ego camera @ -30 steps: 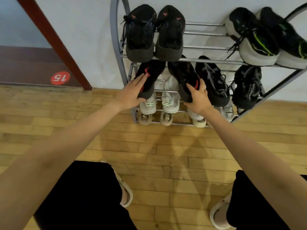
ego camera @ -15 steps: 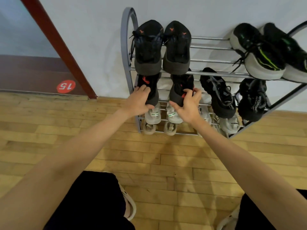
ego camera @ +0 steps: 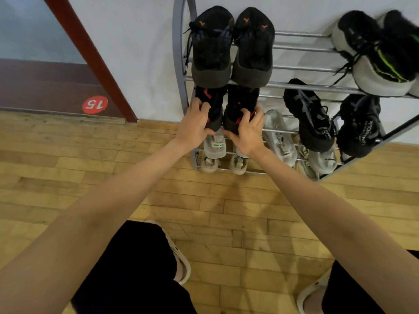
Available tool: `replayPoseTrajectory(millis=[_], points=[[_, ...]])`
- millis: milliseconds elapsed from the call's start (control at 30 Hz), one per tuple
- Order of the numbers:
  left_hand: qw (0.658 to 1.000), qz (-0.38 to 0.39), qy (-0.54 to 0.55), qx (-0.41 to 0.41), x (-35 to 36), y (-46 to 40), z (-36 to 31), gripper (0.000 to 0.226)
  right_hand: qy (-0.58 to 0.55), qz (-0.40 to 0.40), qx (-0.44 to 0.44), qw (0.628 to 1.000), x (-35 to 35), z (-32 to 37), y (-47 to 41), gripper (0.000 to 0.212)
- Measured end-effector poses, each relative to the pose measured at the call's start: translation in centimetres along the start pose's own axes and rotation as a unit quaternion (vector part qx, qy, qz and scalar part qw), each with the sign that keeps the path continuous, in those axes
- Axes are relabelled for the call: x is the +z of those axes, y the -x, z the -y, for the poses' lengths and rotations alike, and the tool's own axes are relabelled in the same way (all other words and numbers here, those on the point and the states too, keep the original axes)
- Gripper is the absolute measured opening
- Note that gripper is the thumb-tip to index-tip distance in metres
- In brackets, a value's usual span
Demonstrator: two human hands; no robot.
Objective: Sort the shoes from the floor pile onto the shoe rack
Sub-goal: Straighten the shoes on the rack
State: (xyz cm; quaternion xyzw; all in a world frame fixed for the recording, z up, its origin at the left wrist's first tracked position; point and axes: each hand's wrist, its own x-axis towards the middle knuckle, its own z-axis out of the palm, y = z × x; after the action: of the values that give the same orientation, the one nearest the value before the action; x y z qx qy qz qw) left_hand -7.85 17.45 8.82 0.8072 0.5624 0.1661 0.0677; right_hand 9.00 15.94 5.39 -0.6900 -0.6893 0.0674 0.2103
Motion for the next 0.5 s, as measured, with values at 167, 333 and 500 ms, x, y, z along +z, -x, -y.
replayPoseTrajectory(millis=[167,333,500], points=[[1.000,0.018,-0.023,-0.013,-0.2,0.1,-0.4,0.061,0.003,0.079,-0.009,0.997,-1.5,-0.1,-0.5,0.094],[0.996,-0.013,-0.075,-0.056,0.2,1.1,-3.2,0.070,-0.044,0.116,-0.083,0.989,-5.6,-4.3,1.7,0.084],[0.991,-0.133,-0.026,0.020,1.7,2.5,-7.7,0.045,-0.057,-0.057,-0.098,0.992,-11.1,-12.0,6.0,0.037]])
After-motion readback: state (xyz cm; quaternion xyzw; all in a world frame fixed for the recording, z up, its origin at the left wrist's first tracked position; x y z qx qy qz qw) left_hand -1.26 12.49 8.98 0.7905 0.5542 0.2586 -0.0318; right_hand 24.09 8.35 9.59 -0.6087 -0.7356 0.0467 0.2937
